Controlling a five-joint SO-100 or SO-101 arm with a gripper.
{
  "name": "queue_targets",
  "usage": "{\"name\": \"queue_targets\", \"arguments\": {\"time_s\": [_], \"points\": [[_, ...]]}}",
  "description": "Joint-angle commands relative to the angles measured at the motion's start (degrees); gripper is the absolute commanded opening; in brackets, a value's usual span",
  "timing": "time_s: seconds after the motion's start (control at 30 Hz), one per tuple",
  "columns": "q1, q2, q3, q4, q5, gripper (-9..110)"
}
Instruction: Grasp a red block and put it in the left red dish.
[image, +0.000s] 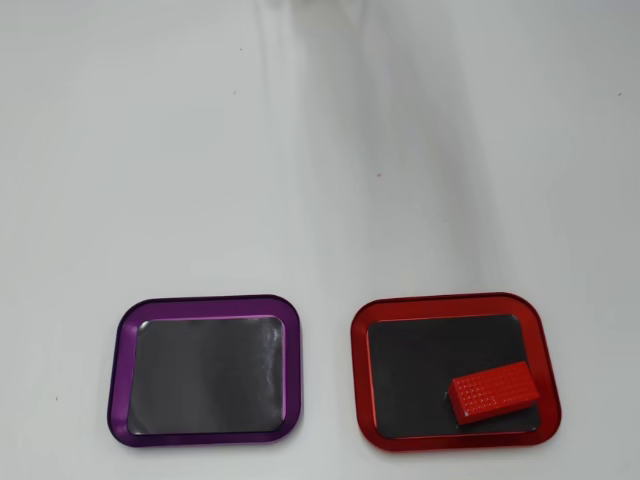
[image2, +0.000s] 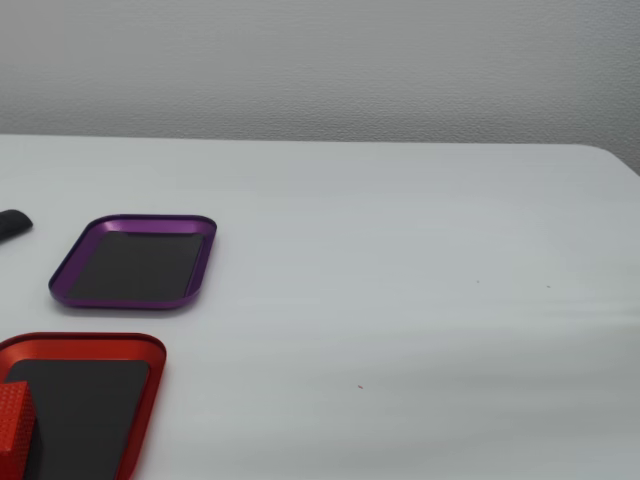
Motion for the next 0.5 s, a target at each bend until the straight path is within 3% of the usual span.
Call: {"name": "queue_targets", "arguments": {"time_s": [0.0, 0.2, 0.47], "points": [[0.2, 9.5, 9.1, 0.0, -0.5, 26], [5.0, 25.7, 35.8, -2.3, 0.2, 26], [14.4, 46.8, 73.6, -18.2, 0.2, 26]]}}
